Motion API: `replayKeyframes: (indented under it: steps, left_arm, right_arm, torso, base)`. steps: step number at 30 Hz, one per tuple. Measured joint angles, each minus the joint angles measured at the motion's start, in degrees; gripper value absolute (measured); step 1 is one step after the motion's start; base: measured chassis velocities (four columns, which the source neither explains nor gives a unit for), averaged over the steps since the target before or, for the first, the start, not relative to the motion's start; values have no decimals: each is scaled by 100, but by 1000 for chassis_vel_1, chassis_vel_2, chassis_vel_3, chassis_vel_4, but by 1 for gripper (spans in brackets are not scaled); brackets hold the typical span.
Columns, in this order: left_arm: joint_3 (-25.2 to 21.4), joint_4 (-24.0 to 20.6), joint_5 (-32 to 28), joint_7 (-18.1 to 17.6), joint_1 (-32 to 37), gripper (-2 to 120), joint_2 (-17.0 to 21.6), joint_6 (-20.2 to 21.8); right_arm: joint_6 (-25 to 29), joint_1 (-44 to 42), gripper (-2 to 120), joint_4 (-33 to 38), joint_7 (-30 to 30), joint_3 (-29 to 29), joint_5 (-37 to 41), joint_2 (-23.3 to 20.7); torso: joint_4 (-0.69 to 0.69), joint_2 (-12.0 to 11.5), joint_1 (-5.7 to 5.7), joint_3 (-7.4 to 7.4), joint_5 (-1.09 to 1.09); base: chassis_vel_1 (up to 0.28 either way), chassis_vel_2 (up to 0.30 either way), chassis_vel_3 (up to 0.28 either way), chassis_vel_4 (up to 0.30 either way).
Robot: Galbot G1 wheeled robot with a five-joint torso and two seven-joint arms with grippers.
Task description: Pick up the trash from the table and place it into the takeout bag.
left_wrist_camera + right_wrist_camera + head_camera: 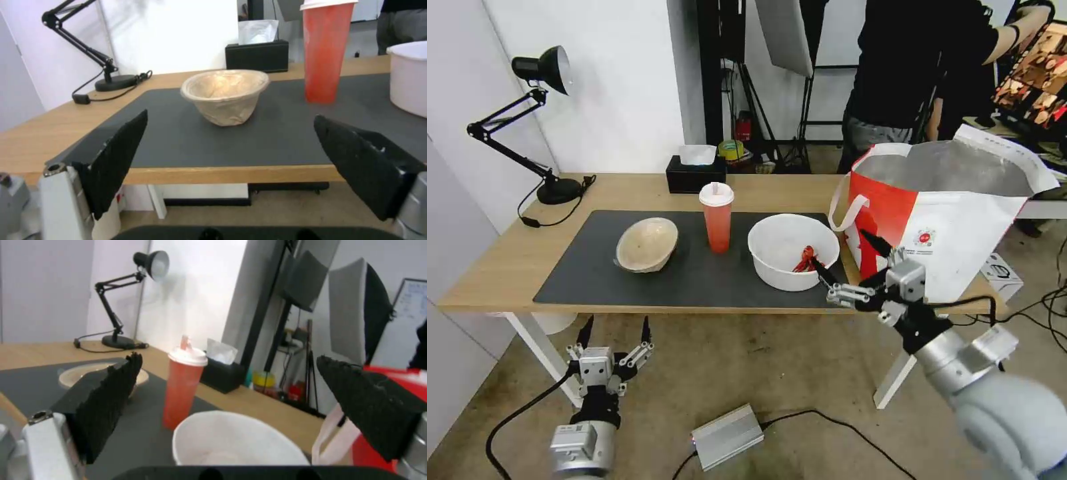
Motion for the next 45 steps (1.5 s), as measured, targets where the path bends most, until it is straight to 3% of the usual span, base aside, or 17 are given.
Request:
replayKeyframes:
  steps: [6,12,20,22,25,27,35,45]
  left_arm:
    - [-26,-15,3,0,-1,100,-3,5]
    - [-52,-4,3,1,-7,100,-5,10]
    - [-78,2,2,-1,6,100,-7,11]
    - [-80,2,2,-2,10,100,-7,11]
    - [-83,2,0,-3,13,100,-7,9]
    - [-90,2,-3,-5,15,100,-6,6]
    - [-93,36,-10,-8,0,100,-5,-5]
    - [-72,97,-10,-10,-48,100,-5,-6]
  right_arm:
    - [-2,660,100,-324,-263,-199,475,-439]
    - [-27,1537,100,-699,-662,-762,1259,-827]
    - [-418,2182,100,-1032,-1071,-1397,2112,-1132]
    - [-764,2446,100,-1103,-1196,-1583,2541,-1257]
    - [-903,2650,100,-1198,-1284,-1727,2634,-1316]
    - [-1295,2882,100,-1269,-1349,-1787,2614,-1364]
    - [-1459,3331,100,-1626,-1928,-1923,1955,-1599]
    - [-1957,3609,100,-1818,-2040,-2140,1691,-1673]
  torso:
    - [0,0,0,0,0]
    - [1,0,0,0,-1]
    - [1,0,0,0,-1]
    - [0,0,0,0,-2]
    - [1,0,0,0,-1]
    - [1,0,0,0,-2]
    - [0,0,0,0,-1]
    - [0,0,0,0,-1]
  base:
    - [0,0,0,0]
    - [0,0,0,0]
    - [0,0,0,0]
    - [0,0,0,0]
    - [0,0,0,0]
    - [0,0,0,0]
    - [0,0,0,0]
    - [0,0,0,0]
